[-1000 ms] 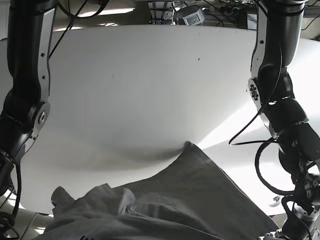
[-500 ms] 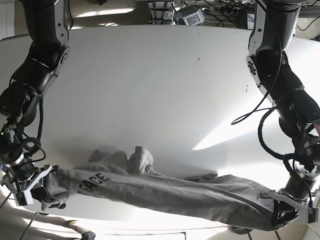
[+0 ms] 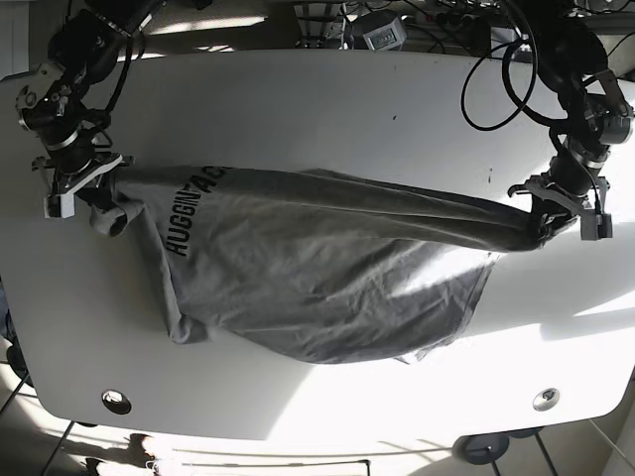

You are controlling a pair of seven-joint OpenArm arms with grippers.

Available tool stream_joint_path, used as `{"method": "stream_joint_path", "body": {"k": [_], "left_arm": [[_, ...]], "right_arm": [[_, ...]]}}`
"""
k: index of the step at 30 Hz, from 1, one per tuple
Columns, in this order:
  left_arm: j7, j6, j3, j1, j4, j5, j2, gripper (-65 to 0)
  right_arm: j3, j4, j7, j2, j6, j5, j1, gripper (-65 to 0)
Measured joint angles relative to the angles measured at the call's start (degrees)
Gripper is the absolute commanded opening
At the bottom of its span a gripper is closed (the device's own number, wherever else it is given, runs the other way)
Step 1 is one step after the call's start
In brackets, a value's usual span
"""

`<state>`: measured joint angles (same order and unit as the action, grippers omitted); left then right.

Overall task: Fold the T-shirt properly
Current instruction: 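Pull the shirt edge taut between both grippers and lift it, then lay the held edge down and spread the shirt with both grippers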

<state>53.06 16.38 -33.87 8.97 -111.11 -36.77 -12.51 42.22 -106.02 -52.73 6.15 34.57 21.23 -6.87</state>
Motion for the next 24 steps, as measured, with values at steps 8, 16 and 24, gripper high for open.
{"method": "stream_joint_path", "body": {"k": [8, 16, 24], "left_arm": [[0.0, 0.2, -4.3, 6.6, 0.0, -0.4, 0.3, -65.0], [0.1, 0.2, -7.3, 11.3, -0.1, -0.6, 0.4, -65.0], [0.1, 0.2, -7.2, 13.1, -0.4, -0.4, 0.4, -58.6]], "right_arm": [[6.3, 3.3, -0.3, -4.6, 0.02, 0.0, -3.5, -62.9], [6.7, 5.7, -0.2, -4.6, 0.22, 0.3, -6.0, -62.9], [6.7, 5.6, 0.0, -5.7, 0.2, 0.2, -8.2, -62.8]]}}
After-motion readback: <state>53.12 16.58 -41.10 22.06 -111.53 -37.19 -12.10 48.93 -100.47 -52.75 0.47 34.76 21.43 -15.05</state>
